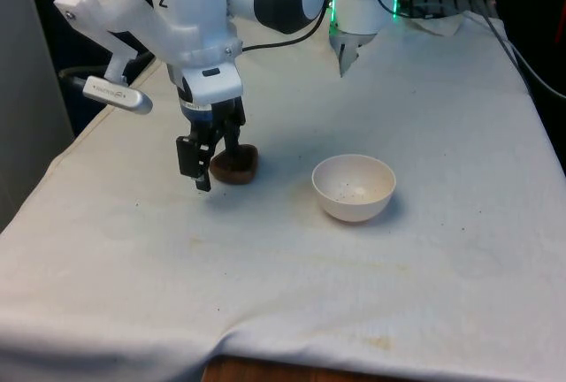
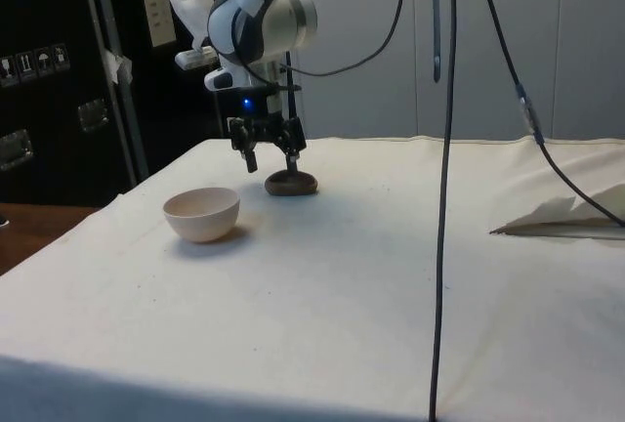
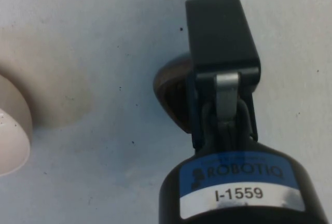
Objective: Pour the coffee beans from the cup into the bowl.
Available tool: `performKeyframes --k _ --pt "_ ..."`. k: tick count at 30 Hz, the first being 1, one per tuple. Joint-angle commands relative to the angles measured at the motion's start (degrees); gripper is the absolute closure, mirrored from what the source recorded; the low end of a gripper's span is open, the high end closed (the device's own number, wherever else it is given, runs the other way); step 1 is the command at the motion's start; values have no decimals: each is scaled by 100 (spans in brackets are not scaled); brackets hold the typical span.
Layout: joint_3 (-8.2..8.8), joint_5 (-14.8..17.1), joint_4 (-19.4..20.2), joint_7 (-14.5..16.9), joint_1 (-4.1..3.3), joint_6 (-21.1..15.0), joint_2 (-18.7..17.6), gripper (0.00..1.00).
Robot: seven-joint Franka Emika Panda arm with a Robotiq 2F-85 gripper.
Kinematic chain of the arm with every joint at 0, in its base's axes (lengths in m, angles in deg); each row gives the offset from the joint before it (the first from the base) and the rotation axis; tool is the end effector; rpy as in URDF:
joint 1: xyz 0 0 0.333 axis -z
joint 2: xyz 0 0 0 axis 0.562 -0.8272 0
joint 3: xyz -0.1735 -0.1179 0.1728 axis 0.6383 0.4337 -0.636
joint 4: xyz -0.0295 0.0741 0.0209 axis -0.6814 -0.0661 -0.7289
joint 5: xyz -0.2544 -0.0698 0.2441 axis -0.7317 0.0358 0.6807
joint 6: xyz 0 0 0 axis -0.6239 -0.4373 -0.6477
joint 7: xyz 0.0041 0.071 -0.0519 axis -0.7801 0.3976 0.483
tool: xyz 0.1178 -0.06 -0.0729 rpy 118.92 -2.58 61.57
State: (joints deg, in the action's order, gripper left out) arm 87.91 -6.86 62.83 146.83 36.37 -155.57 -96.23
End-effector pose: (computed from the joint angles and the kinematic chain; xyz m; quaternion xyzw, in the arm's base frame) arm 0.6078 -0.1852 0.1269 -0.7850 -0.6191 0.0179 0.0127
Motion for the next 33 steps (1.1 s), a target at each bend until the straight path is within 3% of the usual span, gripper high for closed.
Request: performKeyframes --k 1,33 --pt "29 -29 23 -17 -23 -57 6 0" --pt "17 -17 -11 -23 -17 17 -17 0"
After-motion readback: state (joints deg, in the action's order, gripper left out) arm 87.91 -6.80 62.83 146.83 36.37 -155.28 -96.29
